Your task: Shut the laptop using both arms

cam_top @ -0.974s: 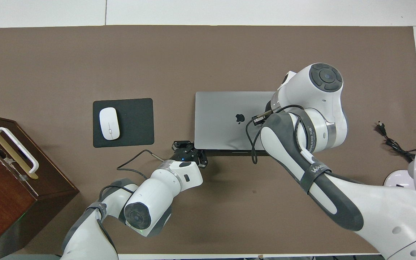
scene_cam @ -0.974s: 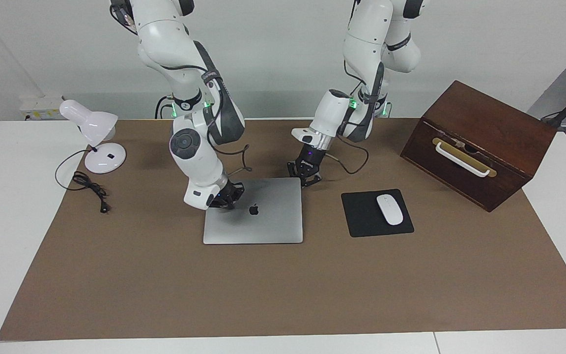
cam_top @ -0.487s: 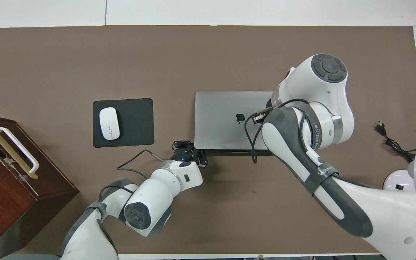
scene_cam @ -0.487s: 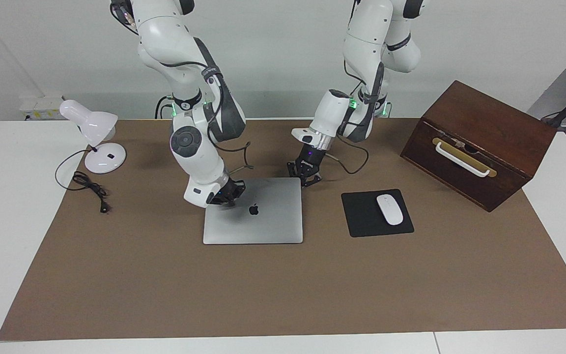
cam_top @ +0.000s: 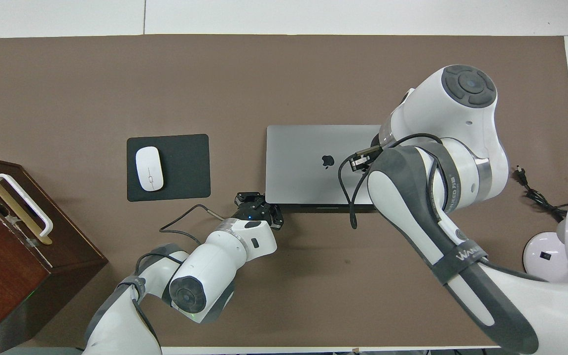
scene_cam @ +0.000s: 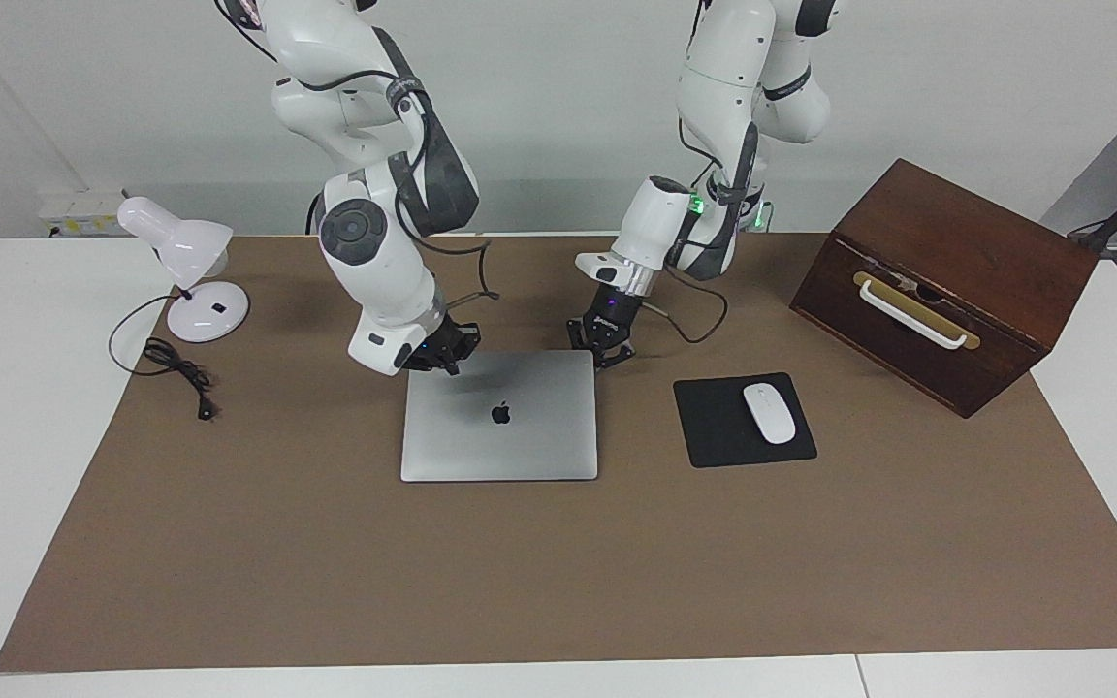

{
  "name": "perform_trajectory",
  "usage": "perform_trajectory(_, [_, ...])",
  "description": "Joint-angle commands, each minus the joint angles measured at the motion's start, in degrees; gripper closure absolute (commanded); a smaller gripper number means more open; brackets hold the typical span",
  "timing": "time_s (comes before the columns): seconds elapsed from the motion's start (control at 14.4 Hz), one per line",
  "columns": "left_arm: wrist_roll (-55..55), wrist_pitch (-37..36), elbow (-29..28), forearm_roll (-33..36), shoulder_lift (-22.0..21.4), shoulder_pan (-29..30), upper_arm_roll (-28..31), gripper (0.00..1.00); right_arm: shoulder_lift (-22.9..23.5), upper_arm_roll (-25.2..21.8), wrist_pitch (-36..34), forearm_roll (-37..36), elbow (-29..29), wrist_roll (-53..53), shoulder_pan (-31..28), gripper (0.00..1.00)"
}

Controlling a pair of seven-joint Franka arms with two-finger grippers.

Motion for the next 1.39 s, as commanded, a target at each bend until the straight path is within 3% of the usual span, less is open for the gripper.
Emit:
perform_trajectory(0.0, [0.0, 1.1, 0.3, 0.6, 1.9, -0.2, 0.6, 1.00, -2.7, -0.2, -3.6, -0.5, 0.1, 1.1, -0.9, 1.00])
perform_trajectory(0.42, [-0.6, 0.0, -1.8, 0.5, -2.5, 0.7, 0.6, 1.00, -8.4, -0.3, -9.7, -1.7, 0.1, 1.1, -2.0, 1.00])
perform_trajectory(0.63, [-0.8, -5.7, -2.3, 0.5, -6.0, 0.7, 0.6, 1.00, -11.4, -0.3, -12.6, -2.0, 0.1, 1.1, -3.6, 0.76])
perform_trajectory(0.7, [-0.9, -8.3, -2.3, 0.5, -7.9, 0.7, 0.6, 1.00, -12.3, -0.3, -13.4, -3.0, 0.1, 1.1, -4.0, 0.58])
perform_trajectory(0.84, [-0.7, -15.1, -2.4, 0.5, -11.9, 0.7, 0.7, 1.00, -14.4, -0.2, -14.4, -4.7, 0.1, 0.9, -4.1, 0.00])
perform_trajectory(1.32, [2.9, -47.7, -1.3, 0.5, -25.4, 0.8, 0.9, 1.00, -18.0, 0.0, -17.4, -5.2, 0.2, 1.0, -5.4, 0.00])
